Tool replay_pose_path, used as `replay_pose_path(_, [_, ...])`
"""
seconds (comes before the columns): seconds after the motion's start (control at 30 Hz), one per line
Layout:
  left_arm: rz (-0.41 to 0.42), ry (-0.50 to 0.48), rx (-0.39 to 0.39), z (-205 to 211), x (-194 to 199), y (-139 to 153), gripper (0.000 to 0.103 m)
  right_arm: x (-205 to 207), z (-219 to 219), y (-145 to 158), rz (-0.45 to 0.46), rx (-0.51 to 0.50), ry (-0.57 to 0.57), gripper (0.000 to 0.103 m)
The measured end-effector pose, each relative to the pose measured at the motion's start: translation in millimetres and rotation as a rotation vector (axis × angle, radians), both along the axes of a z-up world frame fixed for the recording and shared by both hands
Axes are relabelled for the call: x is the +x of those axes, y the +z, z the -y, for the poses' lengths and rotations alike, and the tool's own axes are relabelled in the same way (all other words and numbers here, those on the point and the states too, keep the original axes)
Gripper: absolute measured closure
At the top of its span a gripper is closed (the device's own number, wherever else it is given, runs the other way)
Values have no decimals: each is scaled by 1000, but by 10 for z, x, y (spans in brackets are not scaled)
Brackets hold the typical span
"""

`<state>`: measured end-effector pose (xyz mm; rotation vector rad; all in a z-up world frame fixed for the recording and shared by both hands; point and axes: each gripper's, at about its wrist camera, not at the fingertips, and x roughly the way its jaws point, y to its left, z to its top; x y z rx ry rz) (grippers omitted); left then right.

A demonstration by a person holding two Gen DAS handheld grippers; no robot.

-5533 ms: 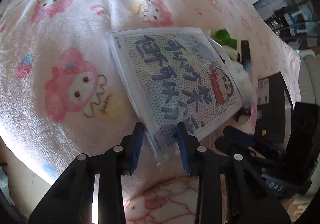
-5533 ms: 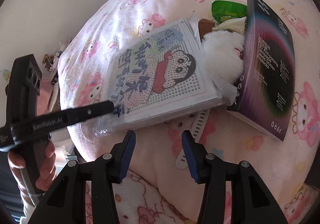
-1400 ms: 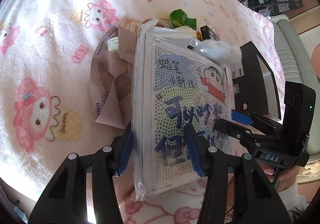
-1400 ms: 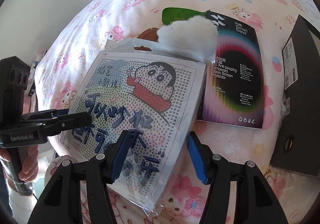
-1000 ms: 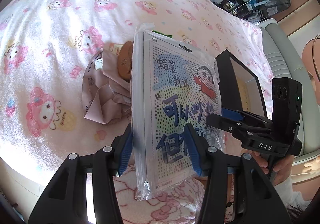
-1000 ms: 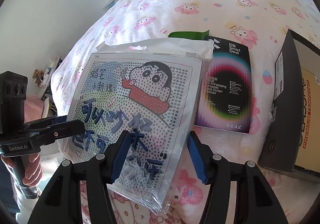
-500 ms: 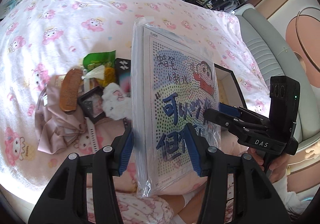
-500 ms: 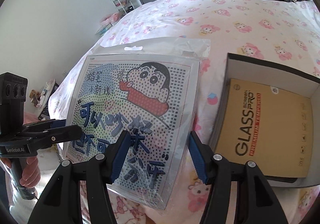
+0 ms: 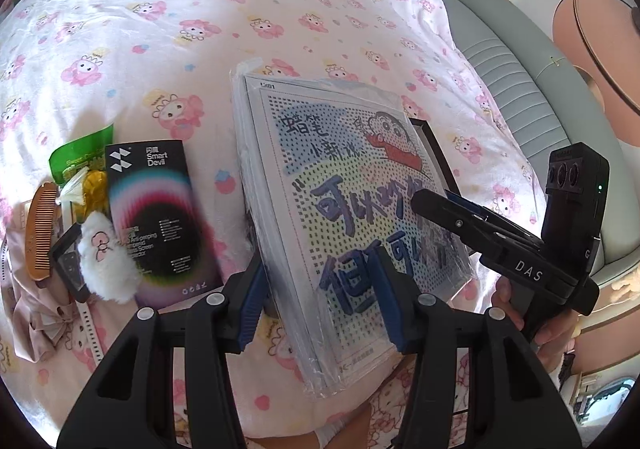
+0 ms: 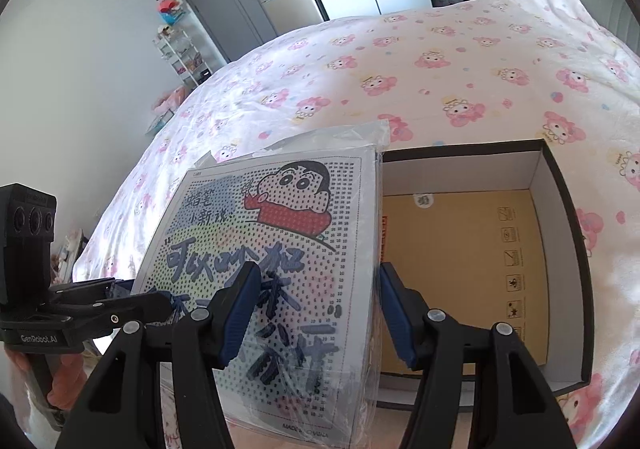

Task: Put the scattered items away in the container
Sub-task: 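Lower the bead-art kit into the black box with the left tool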

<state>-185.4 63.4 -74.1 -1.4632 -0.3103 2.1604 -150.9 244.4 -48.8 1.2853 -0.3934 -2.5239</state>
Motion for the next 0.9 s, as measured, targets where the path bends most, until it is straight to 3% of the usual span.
replay_pose_path(0.3, [29,-31,-14,-420,-133,-123,52,-106,-432,-181,13,-39,-63,47])
replay_pose_path(0.43, [71,-50,-23,-637,-219,-305,51,-133,-573,-271,17,-7,-98,47])
replay_pose_path(0.7, [161,-21,0,-844,-419,-765,50,-337,-794,-594,112,42,-178,46])
replay_pose_path(0.9, [141,3,-102,-905,-470,-781,46,-436,-762,-806,201,47,-173,47])
